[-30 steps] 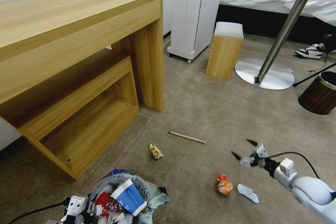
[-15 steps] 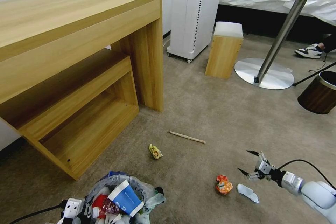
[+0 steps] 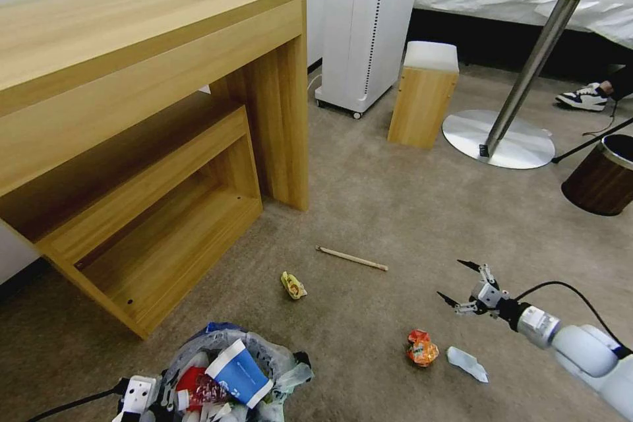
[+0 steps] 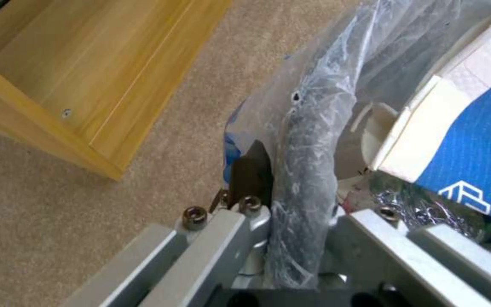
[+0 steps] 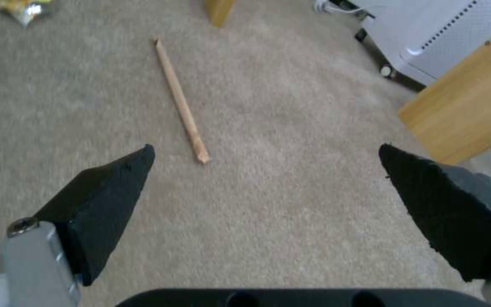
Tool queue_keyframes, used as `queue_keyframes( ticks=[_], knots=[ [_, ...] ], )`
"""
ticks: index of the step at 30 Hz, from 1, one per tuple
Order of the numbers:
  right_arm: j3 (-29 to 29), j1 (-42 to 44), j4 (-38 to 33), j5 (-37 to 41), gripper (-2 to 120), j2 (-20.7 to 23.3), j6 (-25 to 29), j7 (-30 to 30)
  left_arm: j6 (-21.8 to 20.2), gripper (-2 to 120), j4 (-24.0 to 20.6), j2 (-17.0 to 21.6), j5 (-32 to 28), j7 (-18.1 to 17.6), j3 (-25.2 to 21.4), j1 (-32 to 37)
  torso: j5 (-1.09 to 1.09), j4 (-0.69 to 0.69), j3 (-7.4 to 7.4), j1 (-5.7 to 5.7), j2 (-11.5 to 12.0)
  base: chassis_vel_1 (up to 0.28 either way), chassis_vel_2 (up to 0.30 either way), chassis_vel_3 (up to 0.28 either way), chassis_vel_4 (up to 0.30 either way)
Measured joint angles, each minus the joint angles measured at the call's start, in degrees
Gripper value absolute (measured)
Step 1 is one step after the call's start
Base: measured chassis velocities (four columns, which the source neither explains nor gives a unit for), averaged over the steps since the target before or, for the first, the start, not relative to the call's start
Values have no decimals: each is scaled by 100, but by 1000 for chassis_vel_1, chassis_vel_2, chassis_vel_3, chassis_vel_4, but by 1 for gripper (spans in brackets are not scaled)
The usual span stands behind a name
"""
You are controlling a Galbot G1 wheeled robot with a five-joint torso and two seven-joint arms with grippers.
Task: Pick up the trash bin and place the garbage on the floor into it.
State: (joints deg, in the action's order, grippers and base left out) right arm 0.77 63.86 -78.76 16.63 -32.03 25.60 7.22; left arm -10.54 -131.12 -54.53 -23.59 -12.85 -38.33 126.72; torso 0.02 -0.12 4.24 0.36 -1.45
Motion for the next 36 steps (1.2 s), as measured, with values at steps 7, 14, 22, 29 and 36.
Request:
queue_keyframes(
  ticks=[7,14,22,29,36],
  knots=[
    [30,8,-52,725,100,92,-525,612,0,0,-5,12,2,-28,-30,51,-2,0,0,0,0,0,0,0,0],
    [87,-59,335,1395,100,25,-701,1998,4,0,4,-58,89,-30,6,75,0,0,0,0,0,0,0,0,0],
    [561,-616,1308,1486,100,-263,-522,3059,-1,0,-12,-85,80,-34,-57,153,0,0,0,0,1,0,0,0,0],
    [1185,-1091,1614,1413,100,-269,-528,2769,-17,0,-31,-150,70,-22,-76,166,-3,1,1,0,1,0,0,0,0],
    [1475,-1263,1622,1368,100,-388,-558,2451,-23,0,-61,-188,76,7,-93,211,-3,0,1,0,1,0,0,0,0]
  ],
)
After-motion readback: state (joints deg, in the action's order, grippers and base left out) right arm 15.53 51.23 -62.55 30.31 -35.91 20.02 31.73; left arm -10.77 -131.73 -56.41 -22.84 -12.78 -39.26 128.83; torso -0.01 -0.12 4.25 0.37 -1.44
